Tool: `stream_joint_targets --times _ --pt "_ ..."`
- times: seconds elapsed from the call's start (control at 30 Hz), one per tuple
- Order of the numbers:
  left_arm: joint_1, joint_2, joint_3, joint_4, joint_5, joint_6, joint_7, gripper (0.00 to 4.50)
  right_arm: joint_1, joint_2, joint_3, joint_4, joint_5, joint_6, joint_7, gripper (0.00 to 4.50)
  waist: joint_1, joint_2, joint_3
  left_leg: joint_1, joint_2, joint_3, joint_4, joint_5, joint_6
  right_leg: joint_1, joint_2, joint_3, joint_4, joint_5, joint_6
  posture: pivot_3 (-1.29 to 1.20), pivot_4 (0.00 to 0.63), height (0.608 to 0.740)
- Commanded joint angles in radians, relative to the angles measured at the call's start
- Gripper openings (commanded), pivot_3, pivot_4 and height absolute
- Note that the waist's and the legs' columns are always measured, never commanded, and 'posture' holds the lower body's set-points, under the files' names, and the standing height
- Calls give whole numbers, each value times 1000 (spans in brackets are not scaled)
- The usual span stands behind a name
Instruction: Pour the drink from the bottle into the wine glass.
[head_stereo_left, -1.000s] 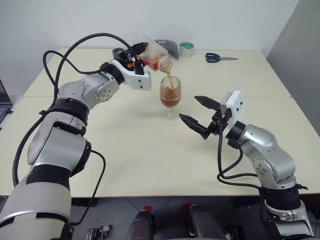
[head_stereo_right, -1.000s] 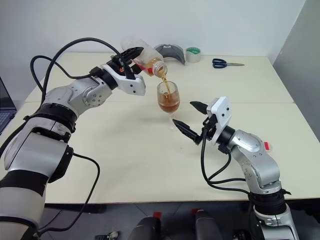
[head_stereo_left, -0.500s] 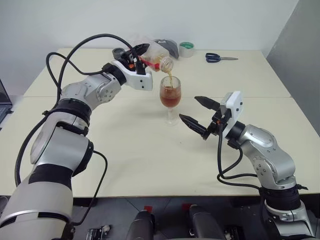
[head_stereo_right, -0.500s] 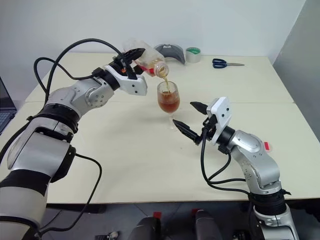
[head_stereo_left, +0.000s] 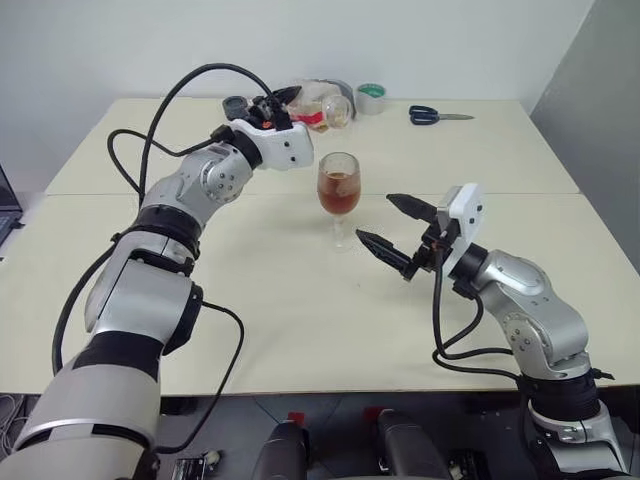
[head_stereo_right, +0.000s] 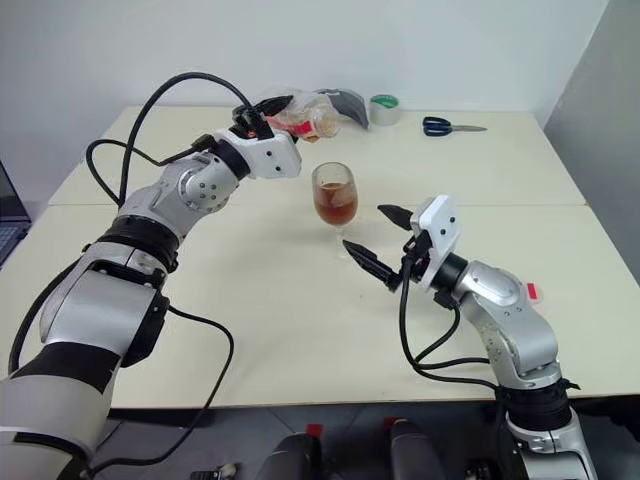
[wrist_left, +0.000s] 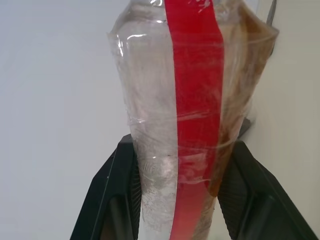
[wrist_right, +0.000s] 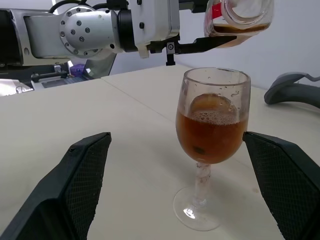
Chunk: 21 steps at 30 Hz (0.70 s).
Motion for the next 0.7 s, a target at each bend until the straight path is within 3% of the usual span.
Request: stream_joint_targets --times 0.03,0.3,0.53,0.7 --pt "19 -40 133 -54 -199 72 -167 1685 -19 2 -4 -59 7 -17 -4 4500 0 0 0 0 0 0 0 0 0 0 0 0 0 0 0 0 150 740" --pt "202 -77 369 -331 -542 433 -414 1681 -34 -33 34 -102 31 34 39 4500 -10 0 0 0 1 0 1 0 0 0 0 1 1 0 0 0 150 740" --pt "500 -39 502 -705 -664 717 -377 1681 -77 -55 120 -74 -45 75 23 4500 -23 0 0 1 1 -1 2 0 0 0 0 1 1 0 0 0 150 740" --pt "648 -36 579 -858 -711 854 -315 1681 -108 -29 182 -62 -61 93 36 4500 -23 0 0 1 2 -2 2 0 0 0 0 1 1 0 0 0 150 740"
